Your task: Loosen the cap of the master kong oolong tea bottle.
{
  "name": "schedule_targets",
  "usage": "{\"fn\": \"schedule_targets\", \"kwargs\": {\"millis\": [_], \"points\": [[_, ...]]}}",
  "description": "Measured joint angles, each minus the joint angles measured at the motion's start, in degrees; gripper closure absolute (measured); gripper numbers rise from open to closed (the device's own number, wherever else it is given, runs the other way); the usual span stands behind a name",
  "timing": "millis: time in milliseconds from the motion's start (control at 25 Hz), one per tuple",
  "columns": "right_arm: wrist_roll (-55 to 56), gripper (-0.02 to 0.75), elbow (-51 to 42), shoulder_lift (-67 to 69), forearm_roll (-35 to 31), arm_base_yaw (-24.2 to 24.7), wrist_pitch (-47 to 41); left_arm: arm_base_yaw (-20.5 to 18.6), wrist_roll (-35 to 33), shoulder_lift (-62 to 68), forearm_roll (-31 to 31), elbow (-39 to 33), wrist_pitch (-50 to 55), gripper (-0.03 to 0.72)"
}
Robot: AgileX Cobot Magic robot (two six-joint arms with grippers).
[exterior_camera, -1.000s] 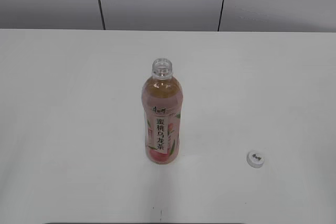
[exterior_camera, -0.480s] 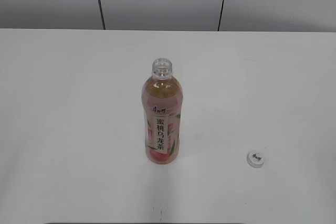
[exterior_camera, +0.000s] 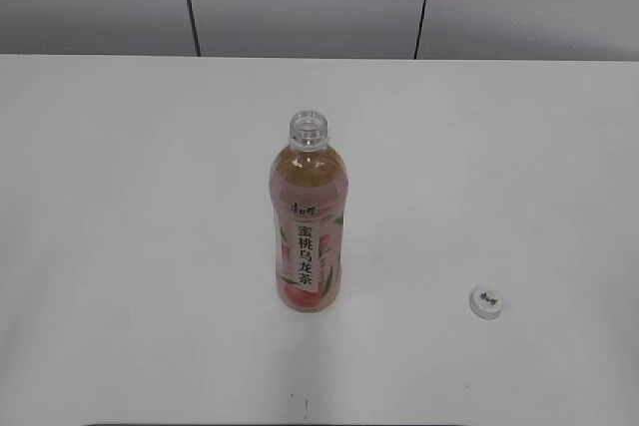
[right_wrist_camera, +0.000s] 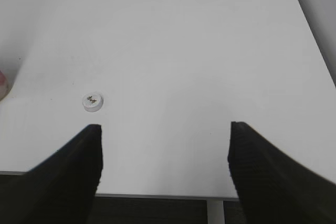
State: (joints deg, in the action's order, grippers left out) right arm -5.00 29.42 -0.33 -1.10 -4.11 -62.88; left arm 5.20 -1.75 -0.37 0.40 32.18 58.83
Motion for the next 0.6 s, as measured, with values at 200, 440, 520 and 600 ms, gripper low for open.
{"fn": "schedule_targets", "kwargs": {"millis": [200, 440, 520, 600], "points": [[0.0, 0.174, 0.0, 0.0, 0.0, 0.0, 0.0, 0.0, 0.0, 0.0, 0.0, 0.0, 0.0, 0.209], [0.0, 0.174, 0.0, 0.0, 0.0, 0.0, 0.0, 0.0, 0.0, 0.0, 0.0, 0.0, 0.0, 0.209], [0.0, 0.174, 0.0, 0.0, 0.0, 0.0, 0.0, 0.0, 0.0, 0.0, 0.0, 0.0, 0.0, 0.209], [0.0, 0.174, 0.0, 0.0, 0.0, 0.0, 0.0, 0.0, 0.0, 0.0, 0.0, 0.0, 0.0, 0.209]]}}
